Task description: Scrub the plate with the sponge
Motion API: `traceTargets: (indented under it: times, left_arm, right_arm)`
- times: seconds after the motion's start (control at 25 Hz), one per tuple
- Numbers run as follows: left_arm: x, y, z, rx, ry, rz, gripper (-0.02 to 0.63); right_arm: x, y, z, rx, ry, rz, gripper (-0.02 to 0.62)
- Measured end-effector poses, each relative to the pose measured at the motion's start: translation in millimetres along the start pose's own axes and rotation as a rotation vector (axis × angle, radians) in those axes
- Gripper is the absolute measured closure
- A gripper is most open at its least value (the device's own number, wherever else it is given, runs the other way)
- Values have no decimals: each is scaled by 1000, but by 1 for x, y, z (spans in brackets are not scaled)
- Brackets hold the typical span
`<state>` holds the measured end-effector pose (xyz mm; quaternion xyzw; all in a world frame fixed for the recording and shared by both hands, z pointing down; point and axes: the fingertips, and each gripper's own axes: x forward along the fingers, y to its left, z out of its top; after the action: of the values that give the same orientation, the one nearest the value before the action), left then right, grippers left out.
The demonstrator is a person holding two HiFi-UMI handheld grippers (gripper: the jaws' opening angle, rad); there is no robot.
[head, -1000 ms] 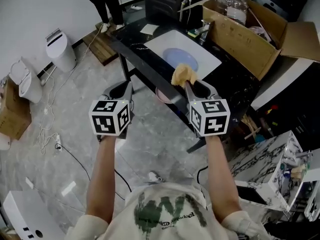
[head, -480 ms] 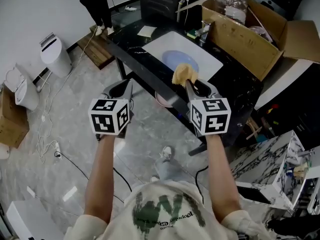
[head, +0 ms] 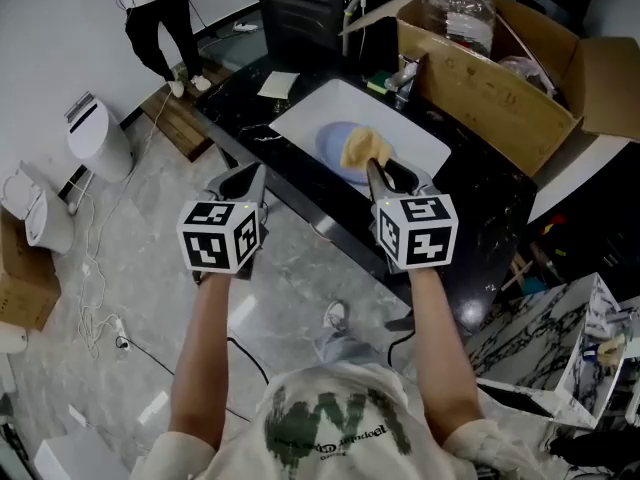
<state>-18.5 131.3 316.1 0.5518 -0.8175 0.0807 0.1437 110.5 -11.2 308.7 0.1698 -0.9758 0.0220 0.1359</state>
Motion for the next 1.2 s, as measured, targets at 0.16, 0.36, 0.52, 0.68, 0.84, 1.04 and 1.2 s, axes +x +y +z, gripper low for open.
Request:
traceTargets:
  times: [0.16, 0.36, 0.52, 0.68, 0.84, 1.04, 1.2]
  left_arm:
    - [48, 7, 17, 15, 8, -33, 607]
    - [104, 12, 33, 26, 21, -74, 607]
    - [145, 16, 46, 37, 30, -99, 607]
    - [177, 17, 55, 47, 38, -118, 607]
    - [204, 17, 61, 63, 45, -132, 607]
    - [229, 15, 64, 74, 58, -149, 607]
    - [241, 15, 65, 79, 72, -159, 607]
  right_arm:
    - [34, -31, 8, 18, 16, -36, 534]
    - [70, -67, 17, 38, 25, -75, 532]
    - [96, -95, 23, 51, 30, -104, 532]
    - [116, -116, 24, 59, 37, -125, 534]
    - [132, -132, 24, 76, 35, -132, 532]
    - [146, -145, 18, 91, 48, -138, 533]
    - [150, -152, 13, 106, 61, -146, 534]
